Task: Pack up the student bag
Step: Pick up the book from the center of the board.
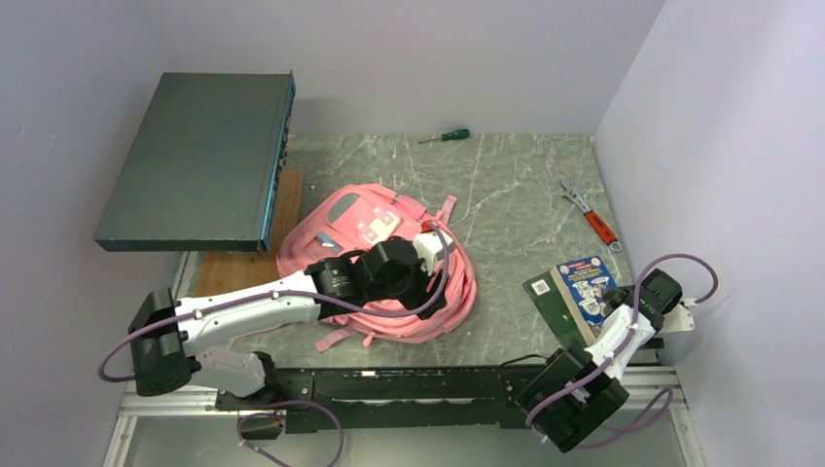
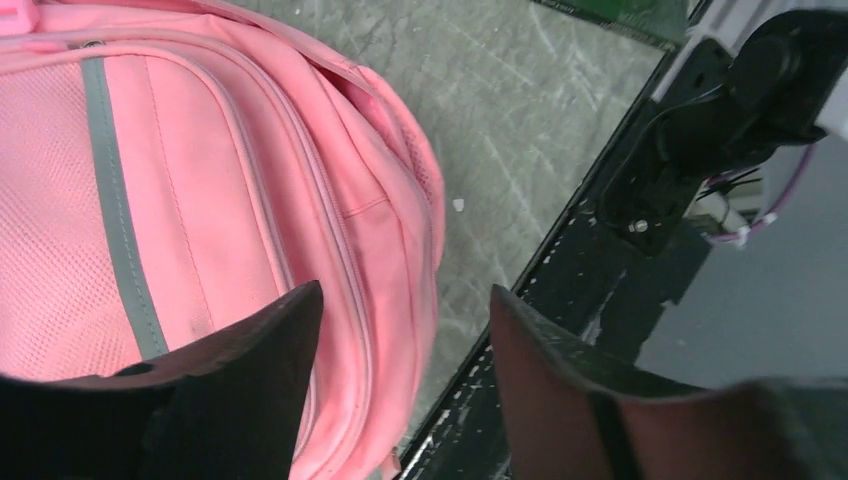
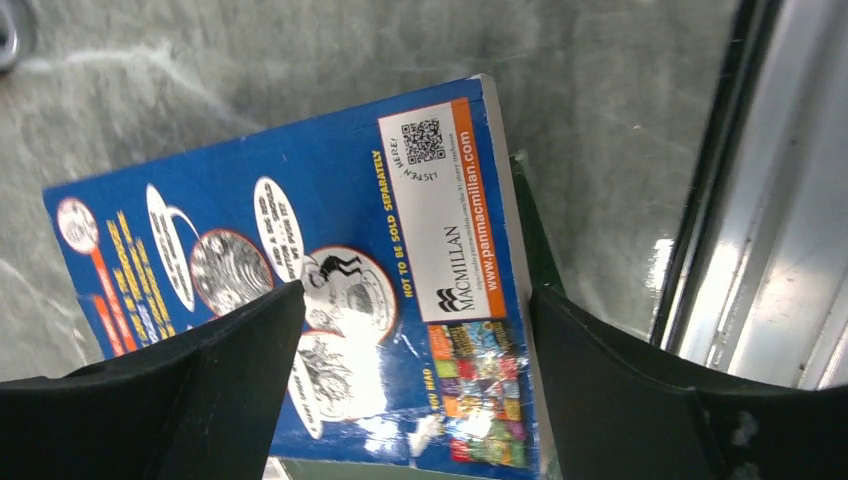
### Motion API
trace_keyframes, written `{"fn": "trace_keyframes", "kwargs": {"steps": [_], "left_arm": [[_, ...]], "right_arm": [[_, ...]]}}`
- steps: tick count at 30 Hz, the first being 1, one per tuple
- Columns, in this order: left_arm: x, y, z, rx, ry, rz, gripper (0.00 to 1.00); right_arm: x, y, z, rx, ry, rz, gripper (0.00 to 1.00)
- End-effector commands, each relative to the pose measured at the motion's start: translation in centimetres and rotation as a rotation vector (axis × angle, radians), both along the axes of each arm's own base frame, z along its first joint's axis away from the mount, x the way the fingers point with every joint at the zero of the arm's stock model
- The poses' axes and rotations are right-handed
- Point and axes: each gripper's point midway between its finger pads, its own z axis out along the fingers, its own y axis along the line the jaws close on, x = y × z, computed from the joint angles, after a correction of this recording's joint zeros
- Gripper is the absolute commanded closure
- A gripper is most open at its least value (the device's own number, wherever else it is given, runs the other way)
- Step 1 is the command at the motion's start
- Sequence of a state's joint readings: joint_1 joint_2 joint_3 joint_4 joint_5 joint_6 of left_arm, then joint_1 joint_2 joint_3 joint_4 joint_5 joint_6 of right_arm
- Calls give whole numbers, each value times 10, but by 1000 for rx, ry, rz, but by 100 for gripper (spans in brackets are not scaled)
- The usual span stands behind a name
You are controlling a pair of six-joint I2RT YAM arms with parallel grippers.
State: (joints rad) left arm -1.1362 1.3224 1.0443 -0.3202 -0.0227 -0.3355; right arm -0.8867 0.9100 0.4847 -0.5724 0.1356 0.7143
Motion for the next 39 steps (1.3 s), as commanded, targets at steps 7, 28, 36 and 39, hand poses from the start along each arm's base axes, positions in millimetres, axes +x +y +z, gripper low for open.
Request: {"fn": "trace_keyframes", "kwargs": {"steps": [7, 28, 36, 39], "left_arm": [[18, -9, 74, -196, -30, 16, 18], [87, -76, 55, -266, 185, 36, 21], [74, -52, 50, -198, 149, 12, 18], [71, -46, 57, -211, 126, 7, 16]], "right_arm": [[70, 81, -7, 65, -80, 446, 32], [147, 99, 69, -123, -320, 745, 4], [172, 31, 79, -185, -318, 649, 4], [177, 30, 76, -187, -296, 700, 2]]}}
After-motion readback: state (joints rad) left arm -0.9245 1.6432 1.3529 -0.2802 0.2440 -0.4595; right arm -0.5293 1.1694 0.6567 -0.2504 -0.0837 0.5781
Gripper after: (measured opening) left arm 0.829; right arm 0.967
